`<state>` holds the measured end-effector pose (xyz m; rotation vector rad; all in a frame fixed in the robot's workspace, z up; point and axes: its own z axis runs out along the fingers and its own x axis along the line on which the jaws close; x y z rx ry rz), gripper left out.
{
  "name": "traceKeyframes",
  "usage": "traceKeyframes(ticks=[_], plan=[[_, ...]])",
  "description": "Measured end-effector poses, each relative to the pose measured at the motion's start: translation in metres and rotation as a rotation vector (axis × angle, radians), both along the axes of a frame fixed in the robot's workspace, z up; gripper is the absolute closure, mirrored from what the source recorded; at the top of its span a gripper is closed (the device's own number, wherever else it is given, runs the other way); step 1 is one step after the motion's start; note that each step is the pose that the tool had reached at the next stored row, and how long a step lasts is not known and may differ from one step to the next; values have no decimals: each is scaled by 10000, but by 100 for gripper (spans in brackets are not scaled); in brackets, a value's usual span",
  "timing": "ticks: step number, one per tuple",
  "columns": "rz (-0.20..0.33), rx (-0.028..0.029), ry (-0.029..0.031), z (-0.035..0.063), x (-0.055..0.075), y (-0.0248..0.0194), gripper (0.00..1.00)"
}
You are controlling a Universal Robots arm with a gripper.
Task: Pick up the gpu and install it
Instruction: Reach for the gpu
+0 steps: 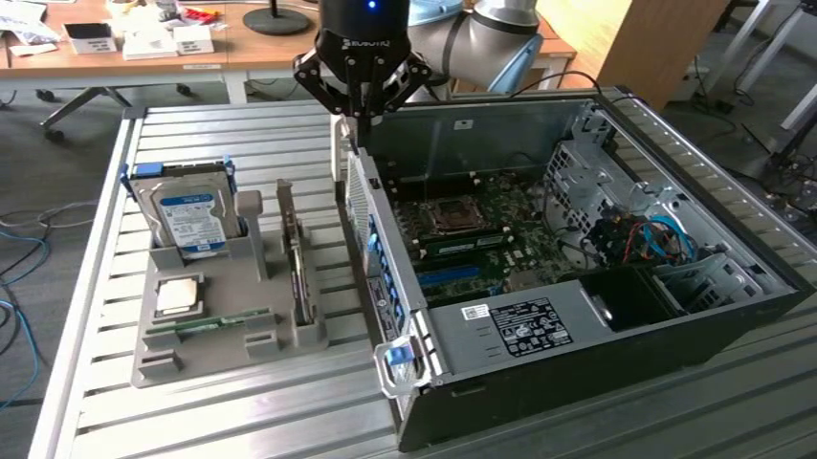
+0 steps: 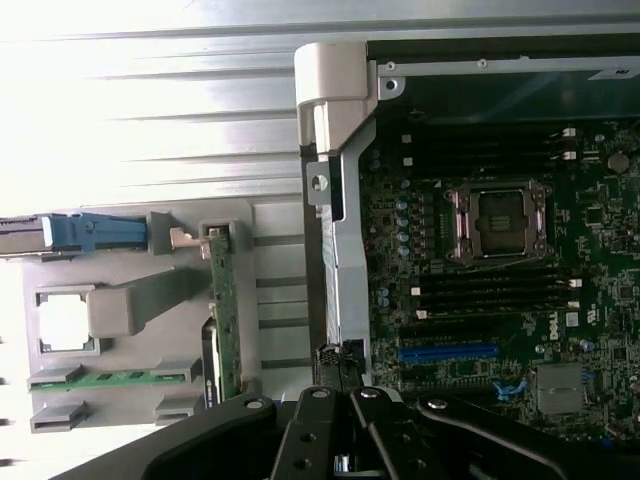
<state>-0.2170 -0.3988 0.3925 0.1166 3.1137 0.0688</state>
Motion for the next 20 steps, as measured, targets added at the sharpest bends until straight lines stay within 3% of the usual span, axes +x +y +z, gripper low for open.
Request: traceKeyframes(ticks=[7,20], plan=[[0,0,0,-1,-34,0,89],[-6,0,-1,-4,-277,0,89]])
